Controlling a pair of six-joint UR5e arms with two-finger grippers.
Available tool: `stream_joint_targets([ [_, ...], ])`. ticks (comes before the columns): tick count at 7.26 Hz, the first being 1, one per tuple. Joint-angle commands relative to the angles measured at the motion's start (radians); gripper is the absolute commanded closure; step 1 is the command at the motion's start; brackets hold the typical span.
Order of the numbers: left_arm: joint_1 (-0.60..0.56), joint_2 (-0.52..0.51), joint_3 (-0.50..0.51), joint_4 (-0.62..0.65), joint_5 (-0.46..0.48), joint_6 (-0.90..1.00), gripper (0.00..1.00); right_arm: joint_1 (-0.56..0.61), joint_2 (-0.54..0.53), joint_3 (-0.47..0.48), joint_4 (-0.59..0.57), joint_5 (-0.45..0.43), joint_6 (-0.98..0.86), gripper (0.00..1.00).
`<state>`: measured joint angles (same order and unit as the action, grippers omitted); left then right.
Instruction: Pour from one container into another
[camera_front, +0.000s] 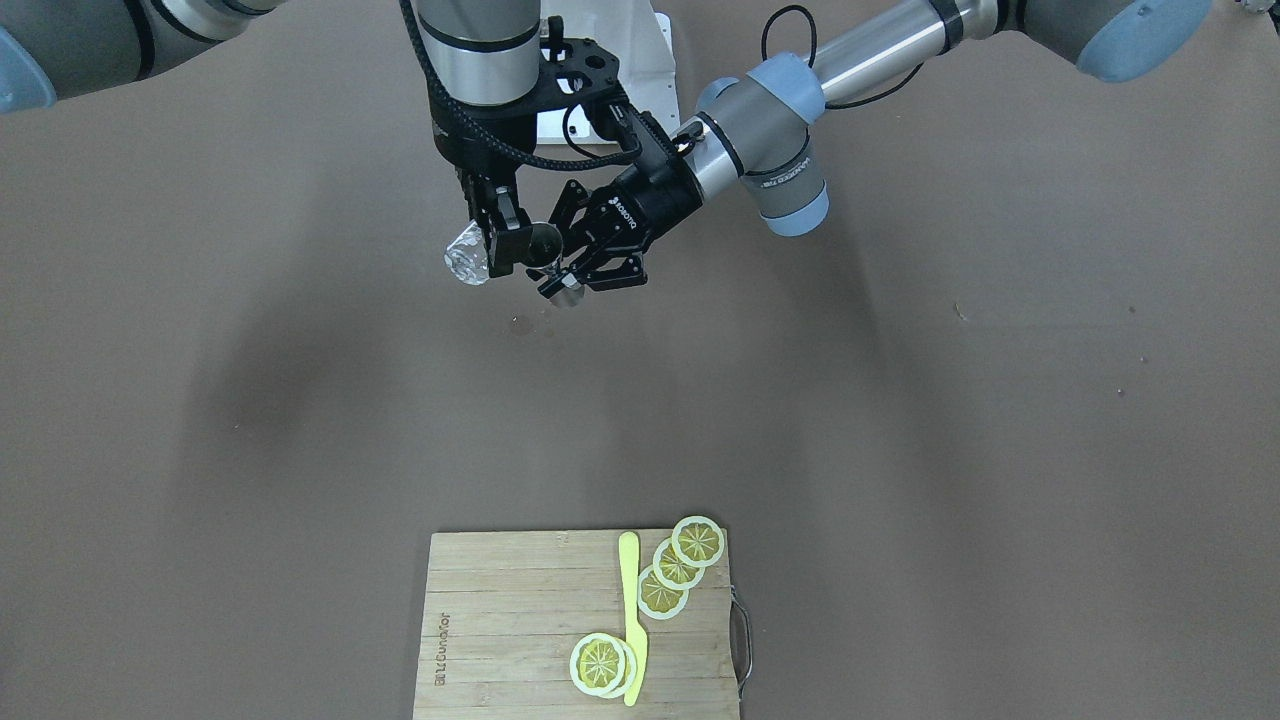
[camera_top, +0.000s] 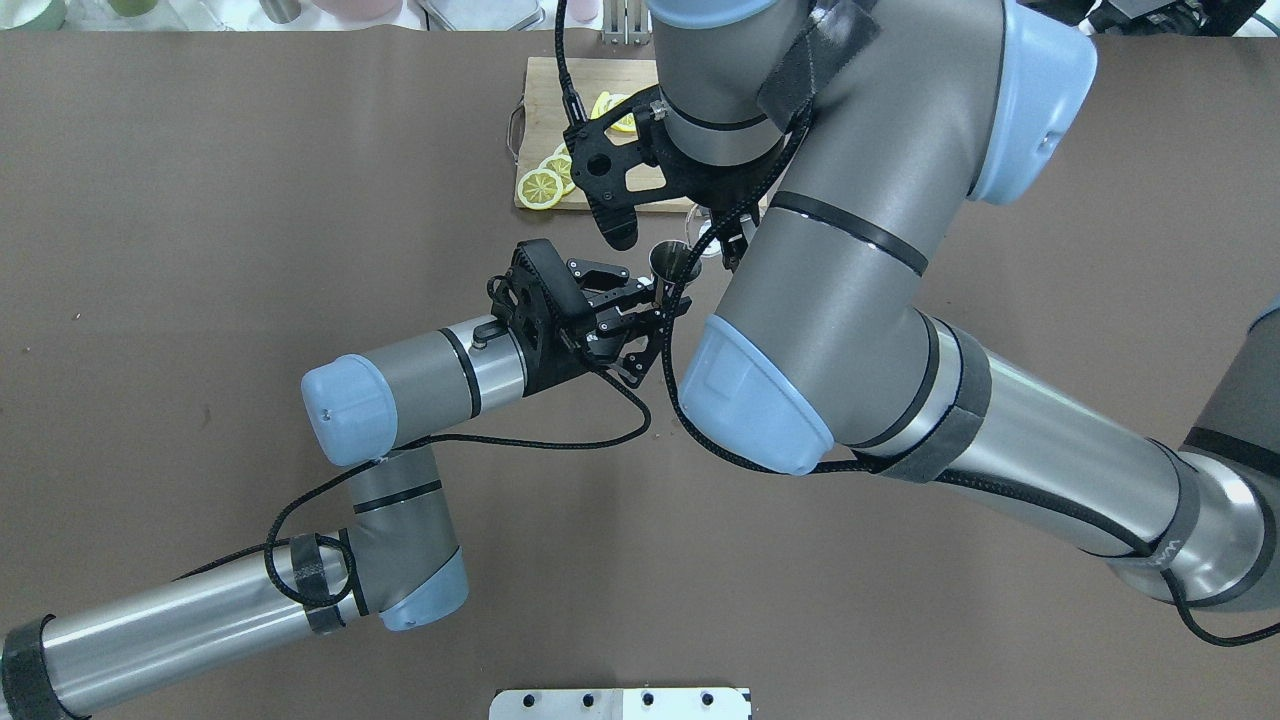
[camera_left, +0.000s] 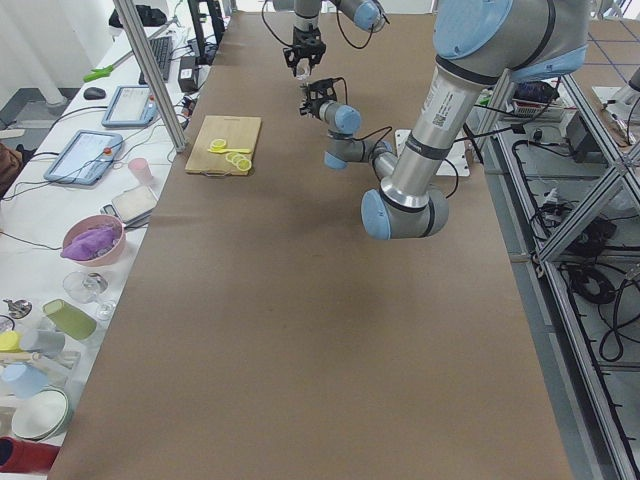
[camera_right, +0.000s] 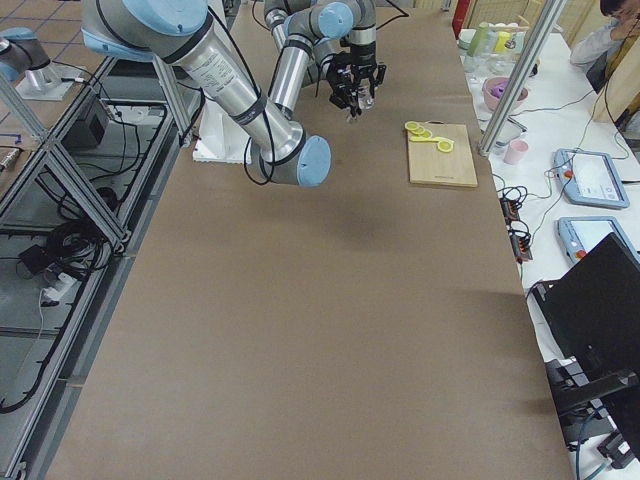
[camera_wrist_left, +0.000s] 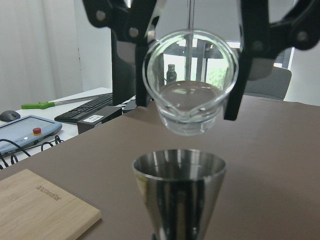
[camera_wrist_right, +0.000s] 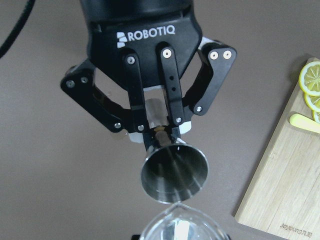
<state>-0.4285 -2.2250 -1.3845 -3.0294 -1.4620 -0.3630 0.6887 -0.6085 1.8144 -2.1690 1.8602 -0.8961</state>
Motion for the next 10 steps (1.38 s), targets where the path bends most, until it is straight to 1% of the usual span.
stream_joint_targets([
  [1, -0.024, 0.002, 0.001, 0.001, -0.003, -0.001, 1.0, -0.001, 0.018, -0.012, -0.027, -0.021, -0.041, 1.0],
  [4, -0.026, 0.005, 0.005, 0.001, -0.018, -0.001, 1.0, -0.012, 0.021, -0.017, -0.049, -0.047, -0.067, 1.0],
  [10, -0.024, 0.021, 0.007, 0.0, -0.024, 0.001, 1.0, -0.028, 0.041, -0.026, -0.071, -0.059, -0.078, 1.0],
])
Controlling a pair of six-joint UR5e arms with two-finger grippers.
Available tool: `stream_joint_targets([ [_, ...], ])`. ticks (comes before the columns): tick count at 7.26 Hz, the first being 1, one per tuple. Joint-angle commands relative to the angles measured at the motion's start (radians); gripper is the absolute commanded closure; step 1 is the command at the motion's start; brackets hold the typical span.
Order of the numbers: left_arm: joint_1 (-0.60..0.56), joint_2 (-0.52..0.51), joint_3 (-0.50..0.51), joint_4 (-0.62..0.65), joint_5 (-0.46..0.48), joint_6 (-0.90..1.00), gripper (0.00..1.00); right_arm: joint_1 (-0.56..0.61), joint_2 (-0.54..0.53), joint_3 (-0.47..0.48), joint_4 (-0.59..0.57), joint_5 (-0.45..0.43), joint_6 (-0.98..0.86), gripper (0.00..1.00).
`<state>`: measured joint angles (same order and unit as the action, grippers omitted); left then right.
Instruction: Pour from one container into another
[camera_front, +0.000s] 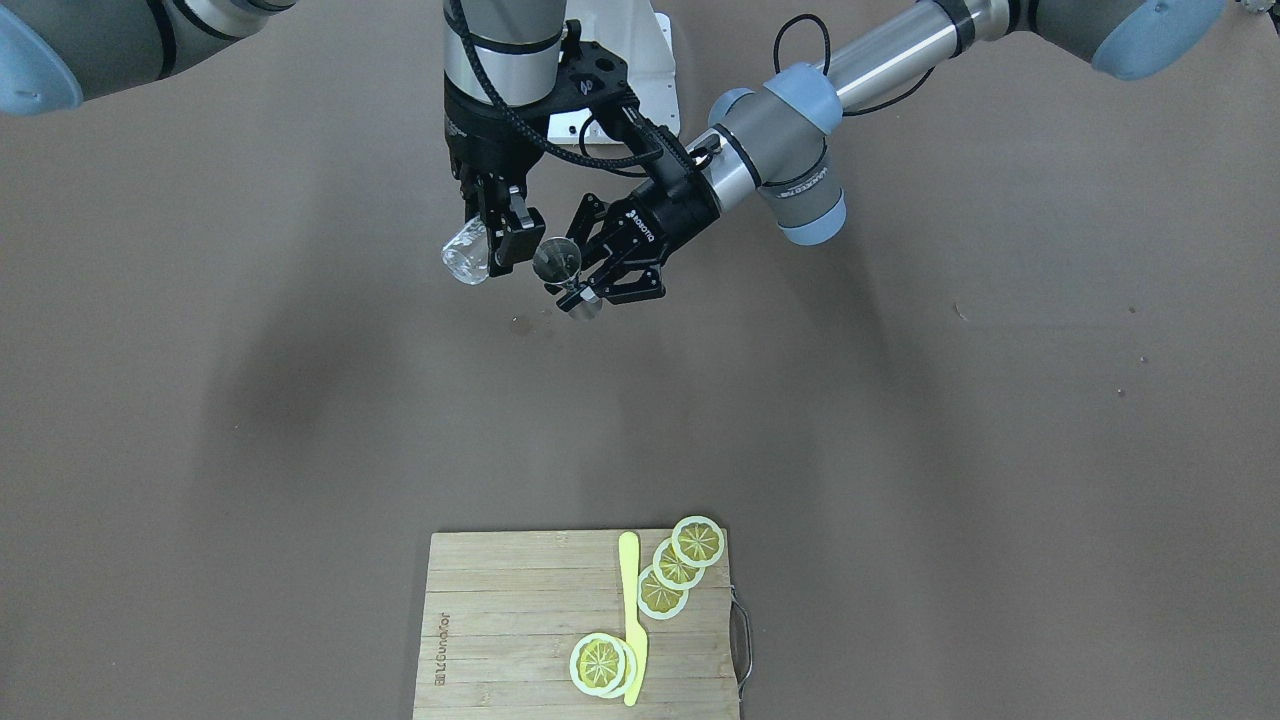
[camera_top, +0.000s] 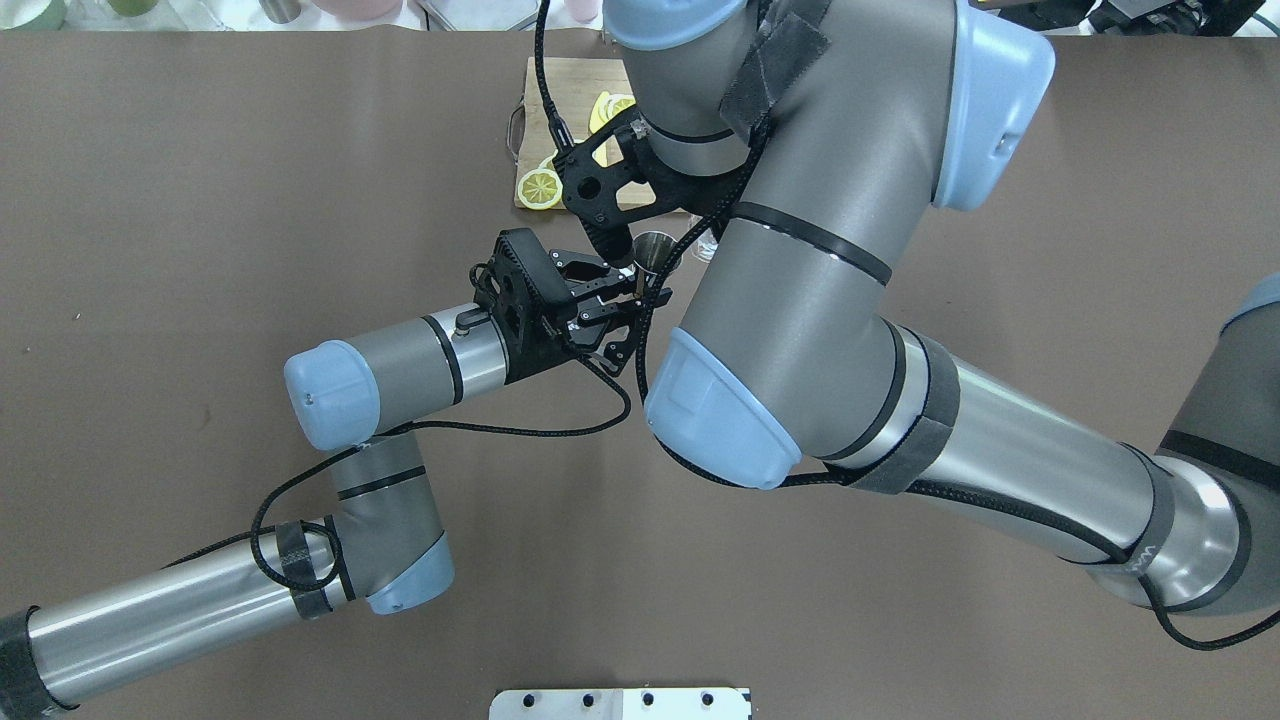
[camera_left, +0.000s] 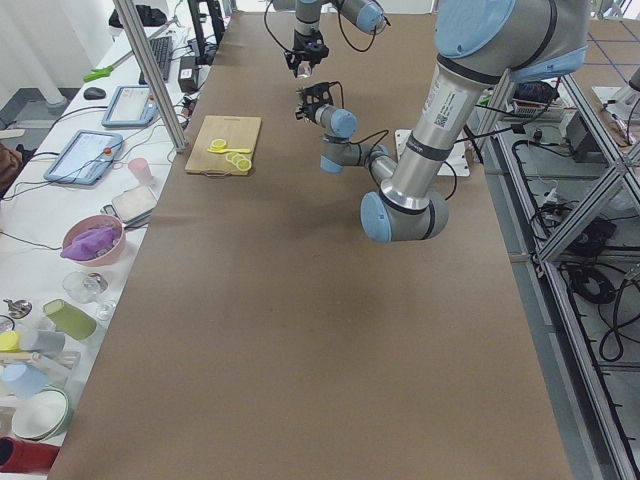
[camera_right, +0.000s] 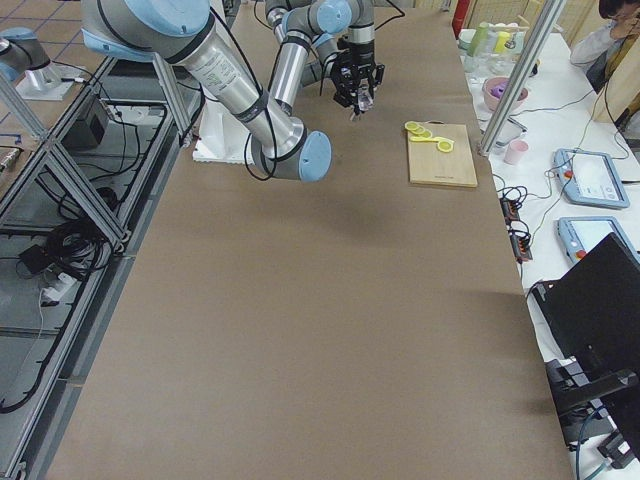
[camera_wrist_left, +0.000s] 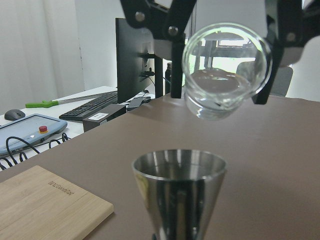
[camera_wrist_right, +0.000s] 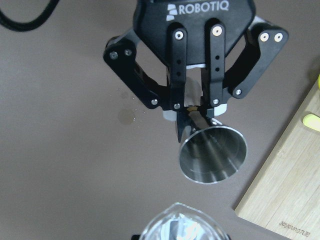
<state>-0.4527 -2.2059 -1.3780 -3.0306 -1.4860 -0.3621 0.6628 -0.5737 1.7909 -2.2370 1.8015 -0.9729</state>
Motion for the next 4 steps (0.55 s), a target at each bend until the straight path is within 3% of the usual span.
stream_joint_targets([
  [1, 0.0, 0.003, 0.001, 0.001, 0.0, -0.001, 1.0, -0.002, 0.008, -0.004, -0.003, -0.001, -0.003, 1.0],
  [4, 0.002, 0.003, -0.001, -0.001, 0.0, 0.0, 1.0, -0.009, 0.043, -0.045, -0.003, 0.001, -0.003, 1.0],
])
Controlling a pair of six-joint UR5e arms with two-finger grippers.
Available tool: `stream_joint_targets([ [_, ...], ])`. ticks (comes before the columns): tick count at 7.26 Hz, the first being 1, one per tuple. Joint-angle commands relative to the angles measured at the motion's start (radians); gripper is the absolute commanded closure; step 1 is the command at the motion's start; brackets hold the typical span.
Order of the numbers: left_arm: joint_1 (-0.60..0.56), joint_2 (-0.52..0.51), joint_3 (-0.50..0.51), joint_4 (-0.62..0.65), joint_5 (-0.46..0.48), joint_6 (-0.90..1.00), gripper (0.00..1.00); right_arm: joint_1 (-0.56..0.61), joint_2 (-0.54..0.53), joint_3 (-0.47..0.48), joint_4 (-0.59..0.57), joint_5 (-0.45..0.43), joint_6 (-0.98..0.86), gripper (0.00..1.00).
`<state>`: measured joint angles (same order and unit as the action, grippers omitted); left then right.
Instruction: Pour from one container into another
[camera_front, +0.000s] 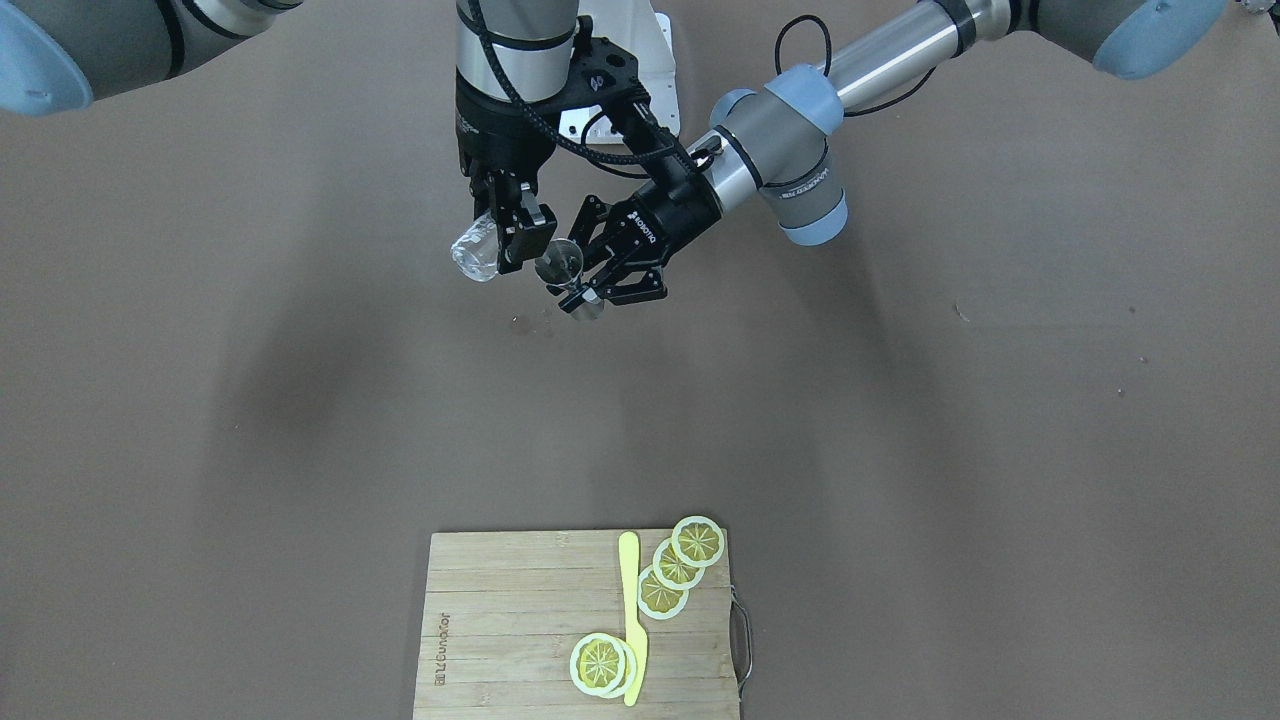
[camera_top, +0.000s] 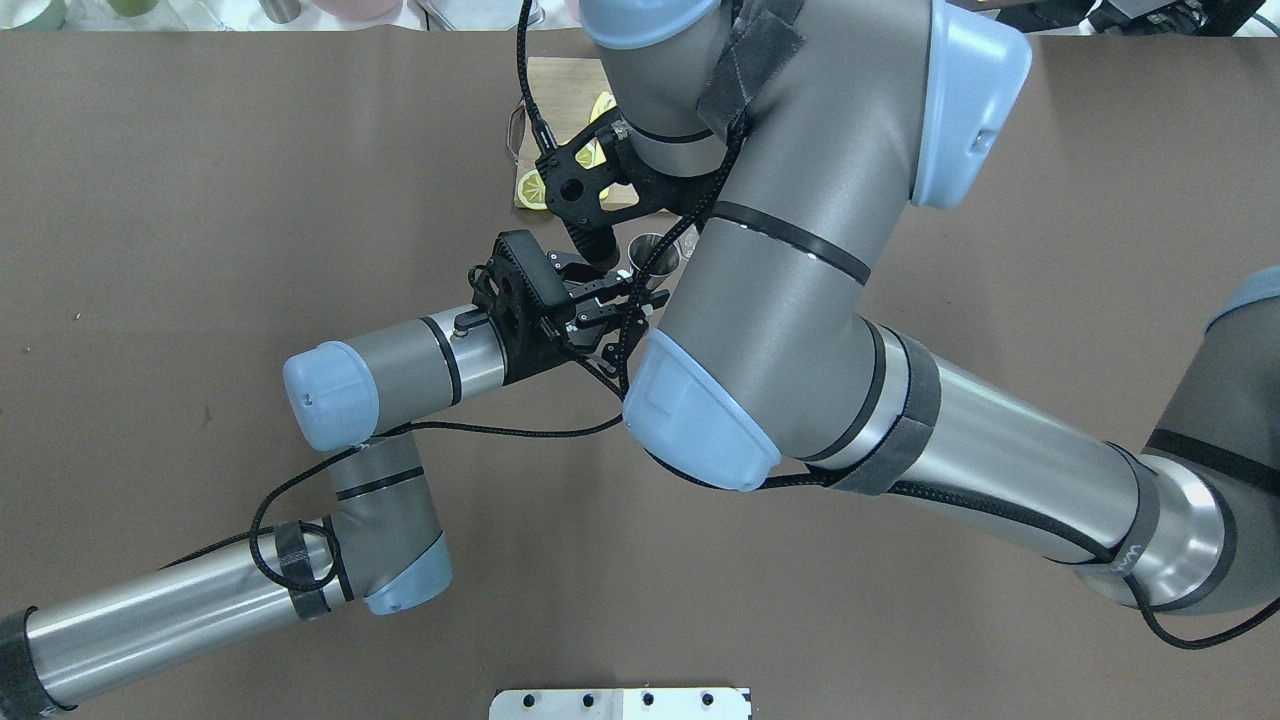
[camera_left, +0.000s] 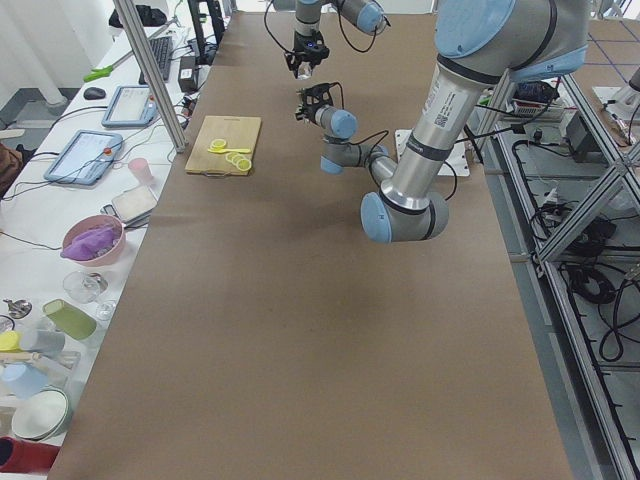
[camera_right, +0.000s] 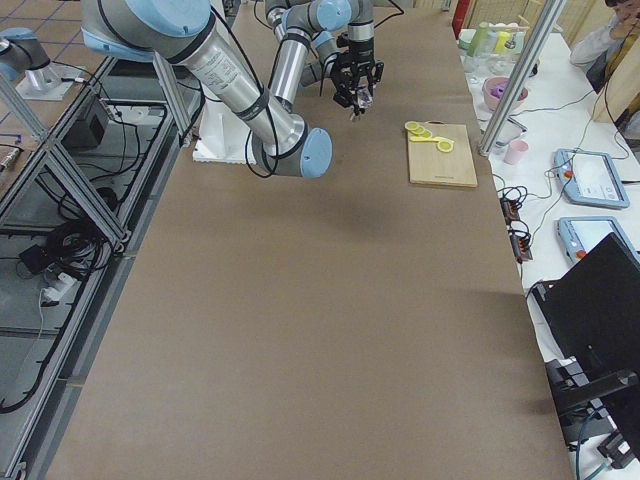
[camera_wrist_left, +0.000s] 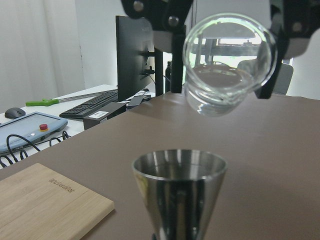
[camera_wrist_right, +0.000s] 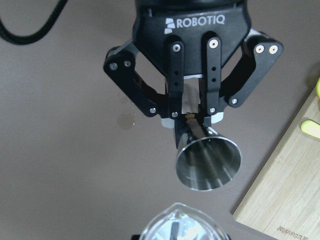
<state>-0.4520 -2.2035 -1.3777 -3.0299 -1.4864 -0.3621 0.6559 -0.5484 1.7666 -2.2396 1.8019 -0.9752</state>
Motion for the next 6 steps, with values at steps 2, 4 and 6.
stream_joint_targets([
  [2, 0.001, -0.002, -0.001, -0.001, 0.0, 0.002, 1.0, -0.009, 0.033, -0.048, 0.0, 0.001, 0.001, 1.0],
  [4, 0.003, -0.002, -0.001, -0.001, -0.002, 0.0, 1.0, -0.009, 0.033, -0.053, 0.0, -0.006, 0.0, 1.0],
  [6, 0.001, -0.002, -0.001, -0.003, -0.002, 0.0, 1.0, -0.012, 0.038, -0.062, 0.0, -0.009, 0.0, 1.0],
])
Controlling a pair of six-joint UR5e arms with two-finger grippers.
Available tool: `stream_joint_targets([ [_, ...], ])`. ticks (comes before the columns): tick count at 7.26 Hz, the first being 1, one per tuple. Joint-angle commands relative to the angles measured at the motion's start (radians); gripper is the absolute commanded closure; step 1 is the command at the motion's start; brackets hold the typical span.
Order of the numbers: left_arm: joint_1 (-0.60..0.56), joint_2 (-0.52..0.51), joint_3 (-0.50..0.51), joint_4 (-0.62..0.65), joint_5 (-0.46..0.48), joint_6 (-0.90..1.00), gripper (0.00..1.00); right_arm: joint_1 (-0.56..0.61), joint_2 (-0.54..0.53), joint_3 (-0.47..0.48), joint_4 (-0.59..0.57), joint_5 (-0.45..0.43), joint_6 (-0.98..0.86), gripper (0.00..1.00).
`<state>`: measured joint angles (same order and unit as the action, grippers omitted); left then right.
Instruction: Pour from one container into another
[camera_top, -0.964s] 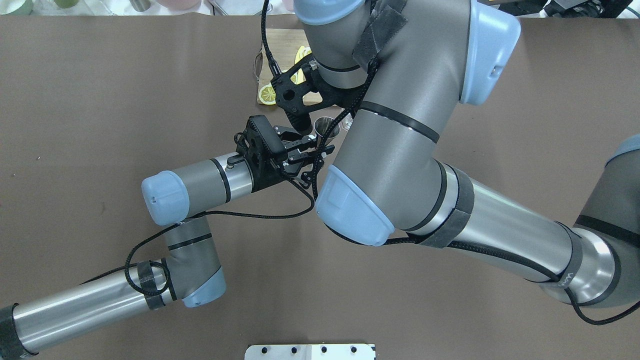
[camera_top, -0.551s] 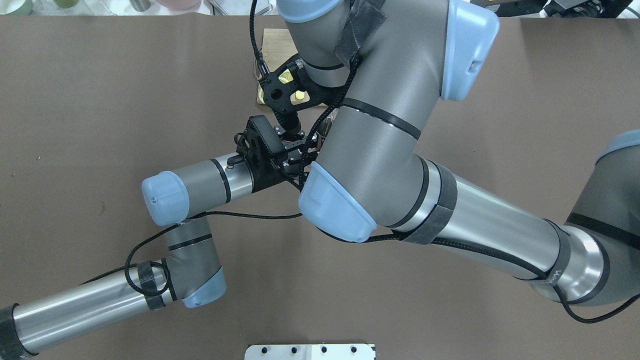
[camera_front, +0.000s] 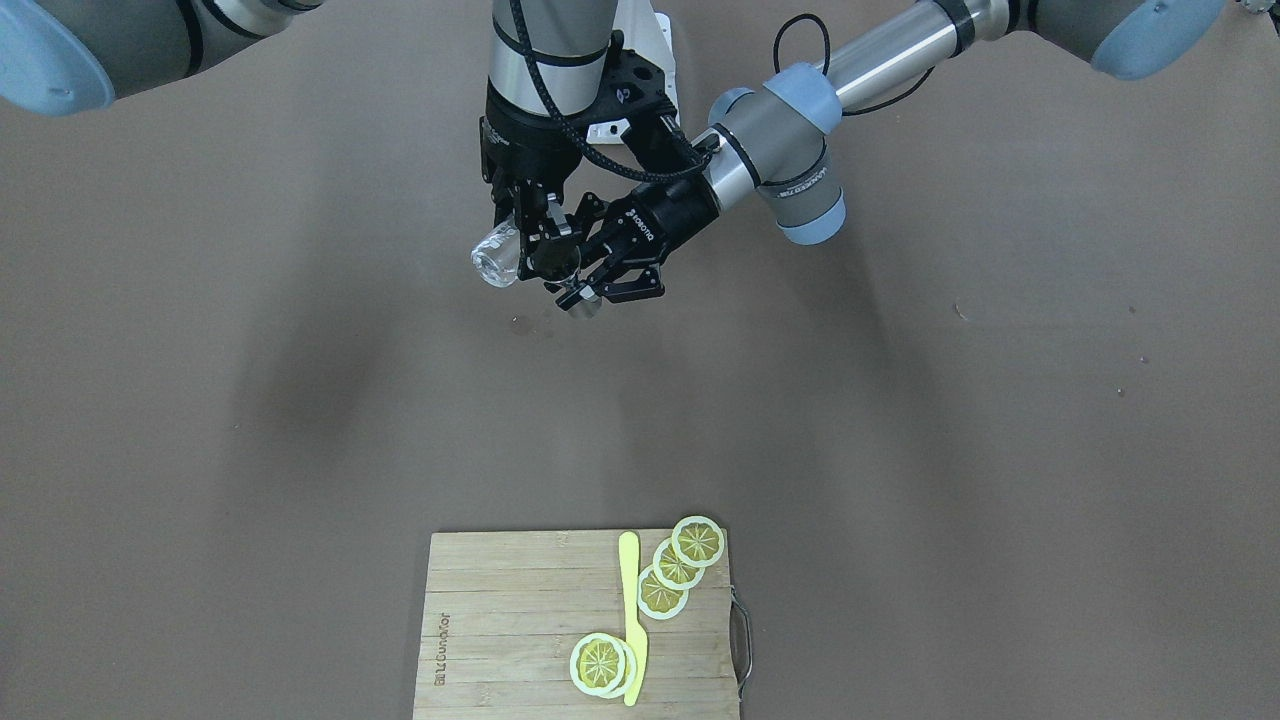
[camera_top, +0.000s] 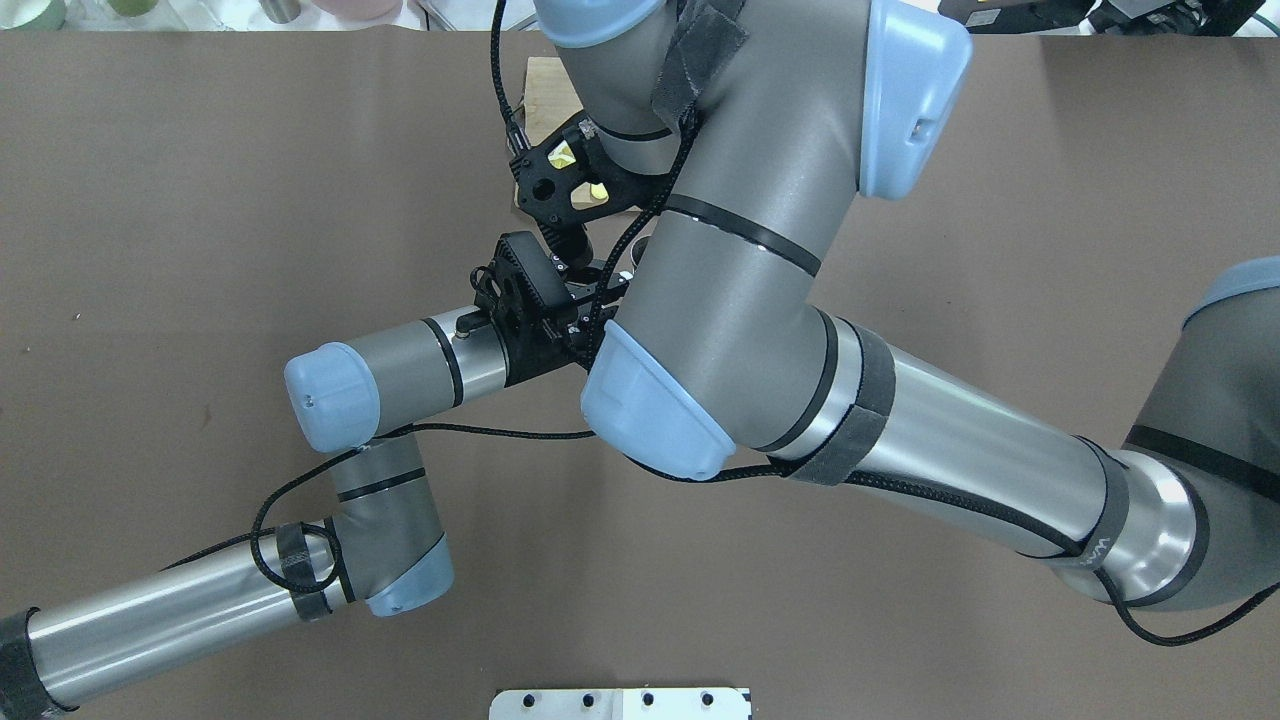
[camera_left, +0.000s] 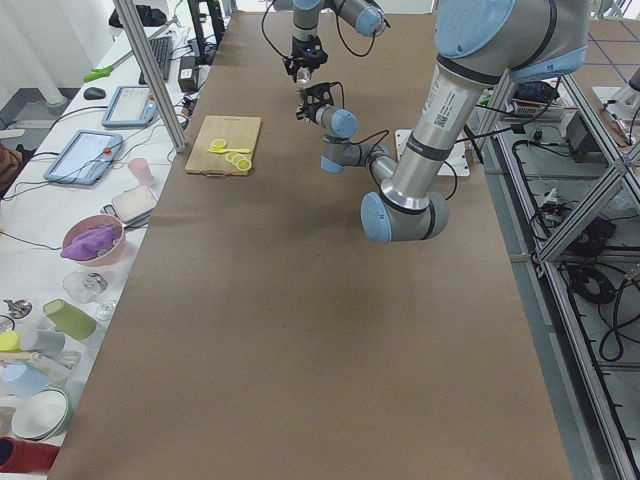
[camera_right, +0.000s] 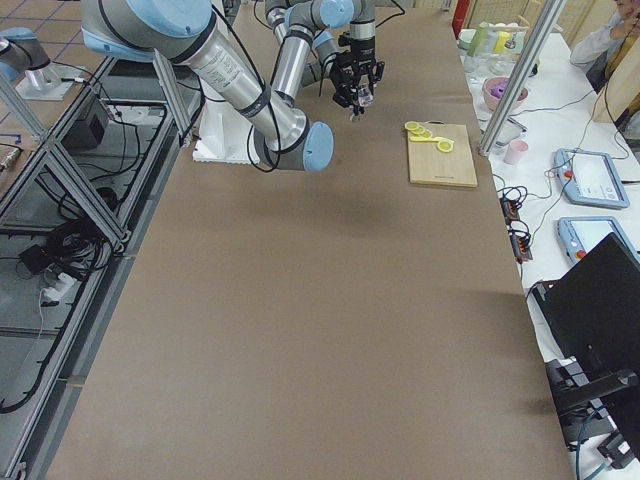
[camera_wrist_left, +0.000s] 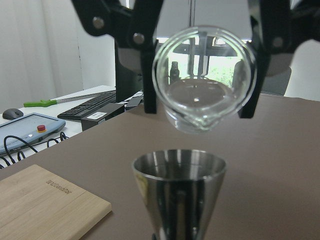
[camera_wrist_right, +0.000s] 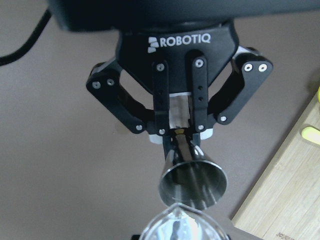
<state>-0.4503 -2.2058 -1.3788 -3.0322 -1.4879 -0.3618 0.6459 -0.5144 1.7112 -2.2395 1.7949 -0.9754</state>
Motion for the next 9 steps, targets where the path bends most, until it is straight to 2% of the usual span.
stream_joint_targets([
  [1, -0.001, 0.0, 0.0, -0.001, 0.0, 0.0, 1.0, -0.002, 0.014, -0.018, 0.0, -0.005, 0.0, 1.0],
  [3, 0.001, 0.0, 0.001, -0.001, 0.0, 0.0, 1.0, -0.002, 0.033, -0.05, 0.0, -0.011, 0.0, 1.0],
  [9, -0.001, 0.003, 0.001, -0.004, 0.0, 0.0, 1.0, -0.002, 0.045, -0.051, -0.026, -0.037, -0.043, 1.0],
])
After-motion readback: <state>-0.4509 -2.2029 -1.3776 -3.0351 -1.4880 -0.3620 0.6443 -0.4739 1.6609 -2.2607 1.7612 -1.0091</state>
